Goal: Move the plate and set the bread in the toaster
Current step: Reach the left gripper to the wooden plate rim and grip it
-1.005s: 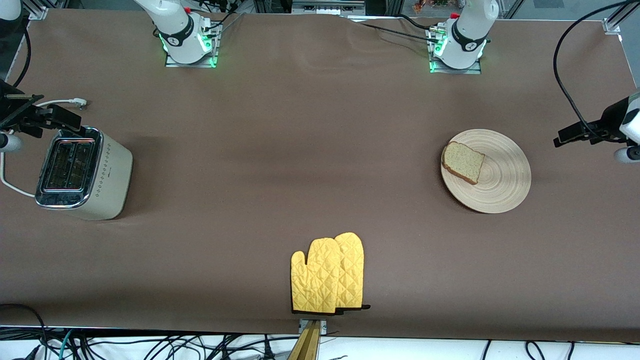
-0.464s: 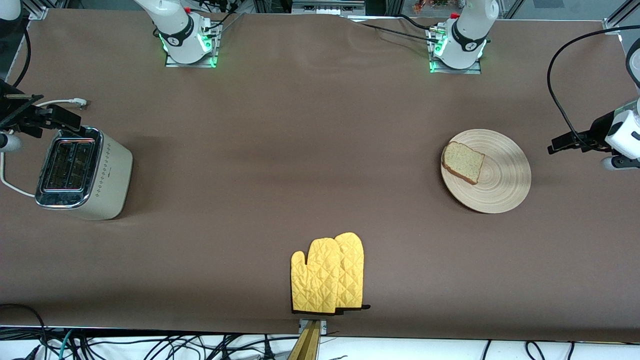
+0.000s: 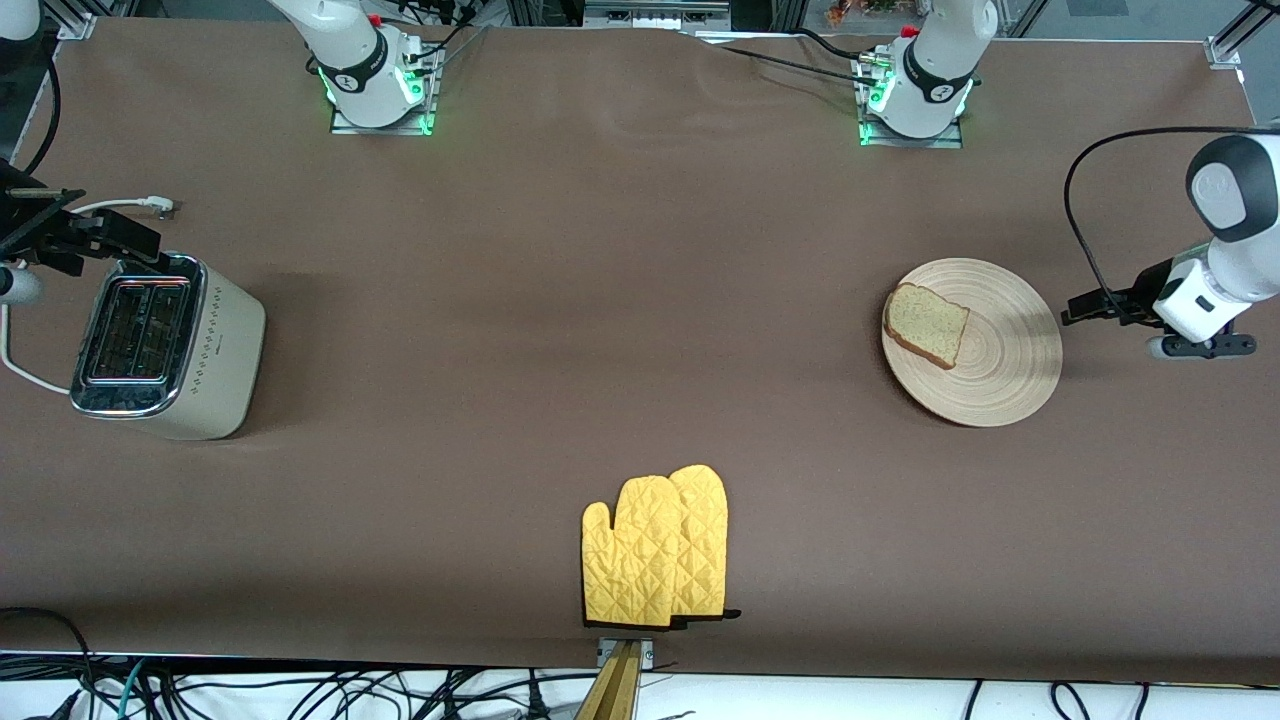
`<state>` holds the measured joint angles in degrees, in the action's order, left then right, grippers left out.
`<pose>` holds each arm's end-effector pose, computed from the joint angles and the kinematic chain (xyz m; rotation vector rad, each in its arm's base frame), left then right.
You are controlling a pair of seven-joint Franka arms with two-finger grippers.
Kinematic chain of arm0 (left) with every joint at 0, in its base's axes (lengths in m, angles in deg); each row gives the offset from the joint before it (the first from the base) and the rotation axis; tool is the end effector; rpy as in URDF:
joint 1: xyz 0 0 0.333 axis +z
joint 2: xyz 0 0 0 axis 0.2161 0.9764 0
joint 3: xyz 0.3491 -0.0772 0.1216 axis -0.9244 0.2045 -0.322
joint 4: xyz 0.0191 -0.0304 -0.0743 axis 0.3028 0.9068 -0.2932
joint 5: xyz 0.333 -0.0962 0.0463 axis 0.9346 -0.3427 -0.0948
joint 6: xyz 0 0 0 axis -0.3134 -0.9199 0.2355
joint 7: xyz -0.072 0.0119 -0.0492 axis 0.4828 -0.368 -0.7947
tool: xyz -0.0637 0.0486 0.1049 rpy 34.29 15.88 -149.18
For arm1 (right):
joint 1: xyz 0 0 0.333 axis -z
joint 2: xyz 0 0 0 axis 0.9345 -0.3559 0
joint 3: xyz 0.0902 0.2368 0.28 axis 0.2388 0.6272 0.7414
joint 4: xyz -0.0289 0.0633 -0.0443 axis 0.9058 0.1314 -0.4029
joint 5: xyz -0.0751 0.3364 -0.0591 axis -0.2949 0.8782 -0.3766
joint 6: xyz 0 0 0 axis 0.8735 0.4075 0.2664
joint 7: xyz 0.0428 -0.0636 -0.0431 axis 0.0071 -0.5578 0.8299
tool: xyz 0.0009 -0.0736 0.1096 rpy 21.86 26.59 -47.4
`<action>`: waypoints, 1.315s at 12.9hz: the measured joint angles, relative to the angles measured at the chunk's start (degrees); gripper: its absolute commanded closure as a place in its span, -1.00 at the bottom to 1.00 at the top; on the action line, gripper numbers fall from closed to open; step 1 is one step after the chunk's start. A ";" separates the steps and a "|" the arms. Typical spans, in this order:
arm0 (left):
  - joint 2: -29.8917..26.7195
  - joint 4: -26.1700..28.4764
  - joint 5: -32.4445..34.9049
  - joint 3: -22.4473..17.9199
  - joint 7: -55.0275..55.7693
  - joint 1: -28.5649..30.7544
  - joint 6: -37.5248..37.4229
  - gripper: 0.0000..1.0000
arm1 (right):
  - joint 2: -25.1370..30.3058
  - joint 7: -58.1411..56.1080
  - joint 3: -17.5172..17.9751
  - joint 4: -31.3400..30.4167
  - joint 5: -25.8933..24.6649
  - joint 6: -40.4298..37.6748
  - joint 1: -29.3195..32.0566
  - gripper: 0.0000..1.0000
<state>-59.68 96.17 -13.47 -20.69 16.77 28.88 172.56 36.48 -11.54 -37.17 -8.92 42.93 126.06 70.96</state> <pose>0.5008 0.1607 0.3703 2.9557 0.0430 -0.1649 0.5427 -0.0185 0.6284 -3.1301 -0.0363 0.0913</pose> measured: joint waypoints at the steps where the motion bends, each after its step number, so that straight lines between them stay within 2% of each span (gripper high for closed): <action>1: 1.69 -0.03 -3.46 -0.10 -5.86 1.23 0.33 -1.00 | 0.00 0.00 0.00 0.01 0.00 0.00 0.04 -1.00; 6: 9.32 -3.53 -12.56 -0.76 -30.59 9.32 0.15 -1.00 | -0.01 0.00 0.00 0.02 0.00 0.00 0.23 -1.00; 9: 13.29 -8.08 -17.36 -0.75 -34.10 11.53 -9.67 -1.00 | -0.02 0.00 0.00 0.02 0.00 0.00 0.24 -1.00; 12: 14.40 -8.90 -20.82 -0.74 -34.65 12.32 -19.22 -1.00 | -0.02 0.00 0.00 0.03 0.00 0.01 0.25 -1.00; 14: 15.68 -9.58 -20.98 -0.79 -37.49 13.12 -20.50 -1.00 | -0.02 0.00 0.00 0.03 0.00 0.01 0.25 -1.00; 17: 18.49 -15.07 -20.98 -1.95 -41.76 13.83 -20.50 -1.00 | -0.03 0.00 0.00 0.03 0.00 0.01 0.26 -1.00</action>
<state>-41.20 81.10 -34.45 -22.64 -24.99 42.72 152.06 36.46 -11.54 -37.17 -8.89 42.94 126.06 71.21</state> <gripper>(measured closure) 0.000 0.000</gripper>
